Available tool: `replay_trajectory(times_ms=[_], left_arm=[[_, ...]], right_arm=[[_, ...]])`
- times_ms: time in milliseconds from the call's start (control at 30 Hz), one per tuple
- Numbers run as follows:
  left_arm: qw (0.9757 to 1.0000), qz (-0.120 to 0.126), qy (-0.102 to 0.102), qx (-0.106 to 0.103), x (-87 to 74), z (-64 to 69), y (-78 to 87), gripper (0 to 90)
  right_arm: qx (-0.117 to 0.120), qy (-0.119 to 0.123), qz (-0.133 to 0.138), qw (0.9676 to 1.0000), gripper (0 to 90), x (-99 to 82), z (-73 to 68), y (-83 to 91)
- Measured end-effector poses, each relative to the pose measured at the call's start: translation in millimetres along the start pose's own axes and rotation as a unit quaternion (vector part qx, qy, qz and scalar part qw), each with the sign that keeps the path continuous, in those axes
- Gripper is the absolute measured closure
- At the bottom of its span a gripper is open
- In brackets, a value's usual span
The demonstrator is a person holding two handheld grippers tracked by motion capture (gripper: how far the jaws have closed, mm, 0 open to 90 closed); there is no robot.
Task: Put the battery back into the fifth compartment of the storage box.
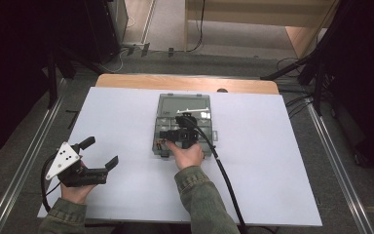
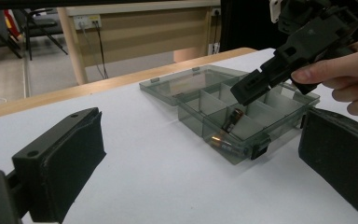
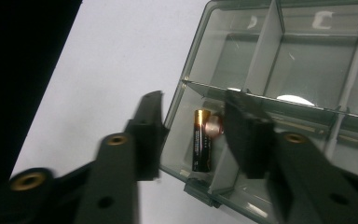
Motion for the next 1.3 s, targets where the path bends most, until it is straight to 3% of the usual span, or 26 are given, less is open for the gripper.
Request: replay_trajectory(times_ms=[100,333,500,767,867,1000,1167,1300], left_arm=[[1.0000,-0.001,-0.001,0.000,0.0,0.3,-0.2,0.2],[1.0000,-0.001,-0.002,0.000,-0.1,0.4,-0.9,0.2],[1.0000,-0.004,-0.004,-0.003,-0.3,1.1,-1.7,0.2],[1.0000,-0.004,-0.005,-0.001,-0.4,1.0,-2.0,0.2],[1.0000,-0.006,-0.005,0.000,-0.6,1.4,-2.7,0.2],[1.0000,-0.002,-0.006,0.001,-0.1,1.7,-2.6,0.2],[1.0000,-0.002,-0.006,0.002,0.0,1.7,-2.5,0.2],[0.9999,-0.004,-0.009,0.003,-0.4,1.6,-2.6,0.2]], right_arm=[[-0.007,0.005,0.008,0.9999,46.5,-0.3,0.4,4.2],[0.001,0.020,0.014,0.9997,37.4,-4.3,-1.9,14.4],[0.003,0.030,0.012,0.9995,21.6,-9.4,0.4,17.5],[0.005,0.040,0.003,0.9992,14.0,-19.7,10.7,29.3],[-0.009,0.043,0.007,0.9990,7.2,-22.9,14.7,37.4],[-0.037,0.053,-0.012,0.9978,0.1,-28.9,20.8,44.7],[-0.067,0.057,-0.026,0.9958,0.0,-41.1,28.9,52.6],[-0.067,0.064,-0.026,0.9954,0.0,-49.9,34.3,59.2]])
Point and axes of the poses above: each handheld gripper's, and its own axes: y roughly backward along the jaws, x roughly out of its top, z roughly to its right, the point moved 4 cm from there along -y, roughly forward along the jaws, and after that the axes turned 9 degrees about -z, right-handed, at the moved point
